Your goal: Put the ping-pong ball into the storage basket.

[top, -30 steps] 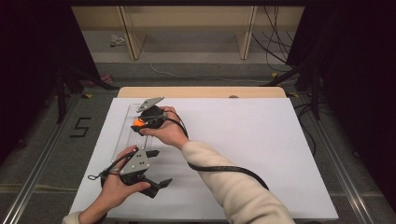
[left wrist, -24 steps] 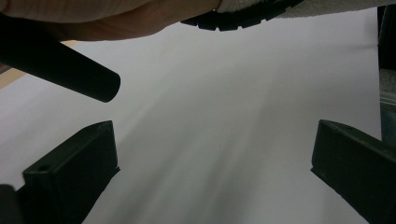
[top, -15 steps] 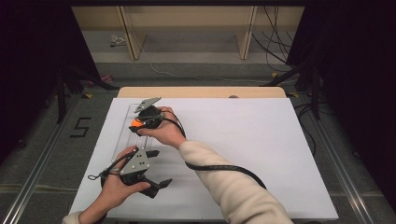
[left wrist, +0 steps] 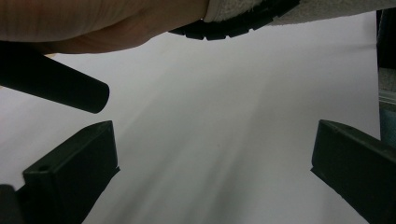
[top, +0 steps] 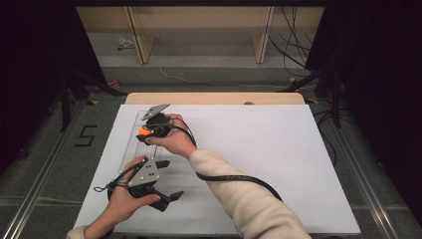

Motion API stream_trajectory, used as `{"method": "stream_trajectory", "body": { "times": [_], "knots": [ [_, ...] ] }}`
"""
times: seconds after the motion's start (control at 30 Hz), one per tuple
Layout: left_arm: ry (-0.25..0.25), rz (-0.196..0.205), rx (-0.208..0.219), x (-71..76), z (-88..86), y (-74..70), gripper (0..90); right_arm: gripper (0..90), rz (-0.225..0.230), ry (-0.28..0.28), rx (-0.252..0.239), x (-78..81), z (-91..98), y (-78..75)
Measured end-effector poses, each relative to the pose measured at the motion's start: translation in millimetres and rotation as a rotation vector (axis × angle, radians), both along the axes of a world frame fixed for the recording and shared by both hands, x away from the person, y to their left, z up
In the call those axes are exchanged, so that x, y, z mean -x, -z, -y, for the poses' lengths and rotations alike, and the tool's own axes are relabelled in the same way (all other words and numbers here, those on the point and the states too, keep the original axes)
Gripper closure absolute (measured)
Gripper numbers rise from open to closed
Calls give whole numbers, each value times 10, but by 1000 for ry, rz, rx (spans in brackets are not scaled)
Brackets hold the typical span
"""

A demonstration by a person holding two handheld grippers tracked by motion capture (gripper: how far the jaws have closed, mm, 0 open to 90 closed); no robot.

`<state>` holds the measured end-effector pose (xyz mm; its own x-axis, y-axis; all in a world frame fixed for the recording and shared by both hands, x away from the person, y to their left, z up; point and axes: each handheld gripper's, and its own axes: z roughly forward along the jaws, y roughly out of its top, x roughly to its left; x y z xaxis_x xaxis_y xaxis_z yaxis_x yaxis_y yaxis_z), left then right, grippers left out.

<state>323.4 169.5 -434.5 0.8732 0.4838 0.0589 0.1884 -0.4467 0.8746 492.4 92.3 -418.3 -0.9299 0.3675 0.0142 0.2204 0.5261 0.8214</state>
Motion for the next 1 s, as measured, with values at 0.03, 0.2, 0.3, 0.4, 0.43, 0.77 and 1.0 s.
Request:
{"method": "stream_trajectory", "body": {
  "times": [0.03, 0.2, 0.3, 0.4, 0.43, 0.77, 1.0],
  "knots": [
    [0, 0, 0, 0, 0, 0, 0, 516, -1, 0, 2, -1, -3, 2],
    [1, 0, 0, 1, 0, 1, 0, 515, -4, 0, 7, -13, -17, 21],
    [1, 1, 1, 0, -1, 0, 0, 515, -7, -2, 12, -18, -25, 34],
    [1, 0, 0, 1, 0, 1, 0, 515, -9, -4, 15, -23, -30, 44],
    [2, 1, 0, 1, 0, 0, 0, 515, -10, -3, 16, -25, -32, 47],
    [2, 0, 0, 2, 0, 0, 0, 514, -18, -8, 30, -44, -51, 94],
    [3, 0, 0, 3, 0, 0, 0, 514, -26, -9, 40, -50, -60, 128]
  ]
}}
